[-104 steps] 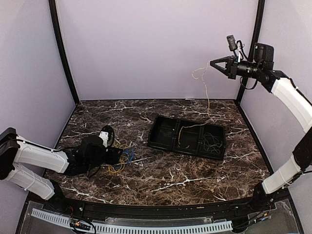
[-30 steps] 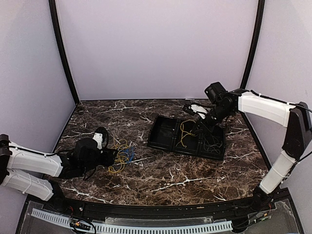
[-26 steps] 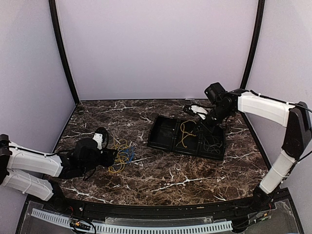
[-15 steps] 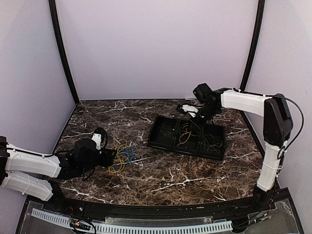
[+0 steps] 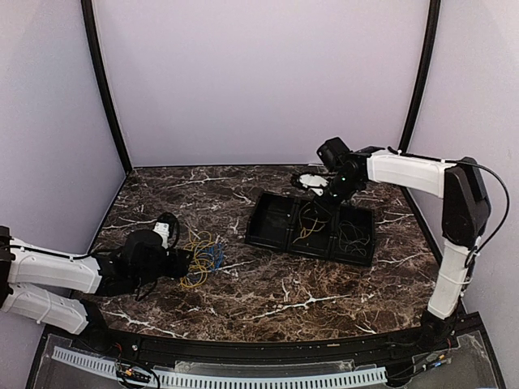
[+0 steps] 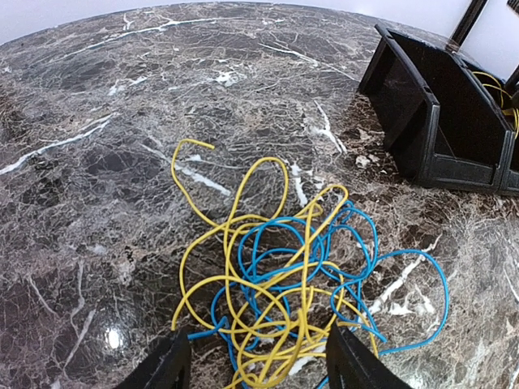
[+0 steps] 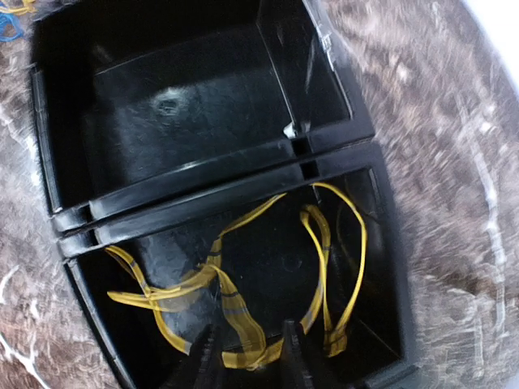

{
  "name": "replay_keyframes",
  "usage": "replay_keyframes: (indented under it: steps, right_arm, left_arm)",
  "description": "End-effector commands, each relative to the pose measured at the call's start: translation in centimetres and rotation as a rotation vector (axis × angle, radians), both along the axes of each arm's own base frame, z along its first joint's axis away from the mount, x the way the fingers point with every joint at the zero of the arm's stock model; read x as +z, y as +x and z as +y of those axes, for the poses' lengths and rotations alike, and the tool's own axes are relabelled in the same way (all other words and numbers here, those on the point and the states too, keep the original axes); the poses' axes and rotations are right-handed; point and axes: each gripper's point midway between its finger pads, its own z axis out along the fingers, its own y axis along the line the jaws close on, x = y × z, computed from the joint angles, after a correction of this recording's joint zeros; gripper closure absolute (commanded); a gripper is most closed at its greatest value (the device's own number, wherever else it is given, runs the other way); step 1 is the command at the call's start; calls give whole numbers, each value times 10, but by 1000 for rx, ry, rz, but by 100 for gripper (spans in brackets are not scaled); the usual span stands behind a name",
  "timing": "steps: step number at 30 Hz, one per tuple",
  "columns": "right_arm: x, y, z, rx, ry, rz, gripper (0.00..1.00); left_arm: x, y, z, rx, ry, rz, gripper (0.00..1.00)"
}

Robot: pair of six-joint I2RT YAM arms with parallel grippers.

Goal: Untangle the cables

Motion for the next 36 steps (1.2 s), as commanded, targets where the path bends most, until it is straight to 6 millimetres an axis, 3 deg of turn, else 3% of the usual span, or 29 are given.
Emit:
replay_keyframes:
  steps: [1,5,10,14,17,20,25,27,31,36]
  right_arm:
    - [64,-6,7,40,38,-124,68]
    - [82,-11,9,49,59,-137,62]
    - [84,-20,21,118,88,-121,61]
    - [97,-43,67,259,241,-101,64]
    - [103,-54,102,326,335,-79,67]
    - [107,-58,136,367,410,-61,72]
    - [99,-60,191,425,465,-54,73]
    - [94,-60,214,446,471,-45,71]
    - [75,-56,252,452,482,-7,70]
    - [40,-50,289,454,480,-3,71]
  left_arm:
    - [5,3,-8,7,-24,46,41]
    - [14,5,-14,3,-38,69,41]
    - [22,10,-9,42,-2,81,33]
    - [29,20,-11,40,-9,125,29]
    - [25,29,-10,42,-26,210,33]
    - [19,41,-5,55,-54,312,40]
    - [23,52,1,64,-97,386,43]
    - [27,49,-3,26,-117,446,41]
    - [36,20,-13,-101,-162,617,41]
    - [41,3,12,-29,-93,664,39]
